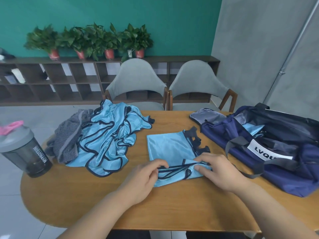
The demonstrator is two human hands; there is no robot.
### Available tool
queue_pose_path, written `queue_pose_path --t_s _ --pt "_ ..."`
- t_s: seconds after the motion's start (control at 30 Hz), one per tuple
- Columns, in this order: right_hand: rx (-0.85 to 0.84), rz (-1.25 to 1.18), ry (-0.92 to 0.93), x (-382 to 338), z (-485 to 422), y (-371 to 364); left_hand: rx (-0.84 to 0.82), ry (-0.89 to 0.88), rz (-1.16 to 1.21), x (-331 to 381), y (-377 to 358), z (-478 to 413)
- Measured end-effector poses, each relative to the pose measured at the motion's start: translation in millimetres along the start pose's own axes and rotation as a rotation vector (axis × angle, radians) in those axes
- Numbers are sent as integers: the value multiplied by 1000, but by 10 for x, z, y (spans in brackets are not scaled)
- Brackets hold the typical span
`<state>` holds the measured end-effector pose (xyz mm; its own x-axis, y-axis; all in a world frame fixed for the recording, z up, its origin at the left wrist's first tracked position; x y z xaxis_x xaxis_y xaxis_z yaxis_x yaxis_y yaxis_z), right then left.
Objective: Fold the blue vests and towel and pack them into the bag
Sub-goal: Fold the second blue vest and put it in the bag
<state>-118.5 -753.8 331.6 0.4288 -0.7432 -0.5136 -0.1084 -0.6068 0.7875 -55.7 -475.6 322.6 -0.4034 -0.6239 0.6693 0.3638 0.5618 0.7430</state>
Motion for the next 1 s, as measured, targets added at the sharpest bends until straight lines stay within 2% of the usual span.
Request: queue_pose_path --t_s 0.13,0.2,0.27,0.53,0.7,0.83,1.0 --pt "-148 -175 -76 -54 -122 165 -152 124 308 100 139 -31" --pt "-226 -180 -65 -114 -280 254 -239 183 475 152 231 -87" --pt "-270 -131 -62 -146 -516 320 -260 260 602 141 329 -169" --pt "-333 129 -74 97 -1531 -126 100 615 874 -339 405 -512" --pt "-311 157 -170 427 -1510 -536 197 540 504 -547 219 -609" --pt "-233 133 -196 516 -1511 -495 247 568 406 -595 252 -724" --pt "-250 187 -212 609 -1526 -468 302 573 327 -610 260 -852"
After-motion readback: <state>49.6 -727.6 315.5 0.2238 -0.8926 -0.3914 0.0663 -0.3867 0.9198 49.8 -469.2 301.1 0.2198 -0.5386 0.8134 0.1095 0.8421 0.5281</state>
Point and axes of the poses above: each hand's wrist, its own z-axis away from the middle knuckle, its own y-axis out of the back of the hand, x = y × z, the point moved 4 cm from there along -z, towards the middle knuckle, and after that the axes turned 13 degrees about y, right-handed, at the moved point
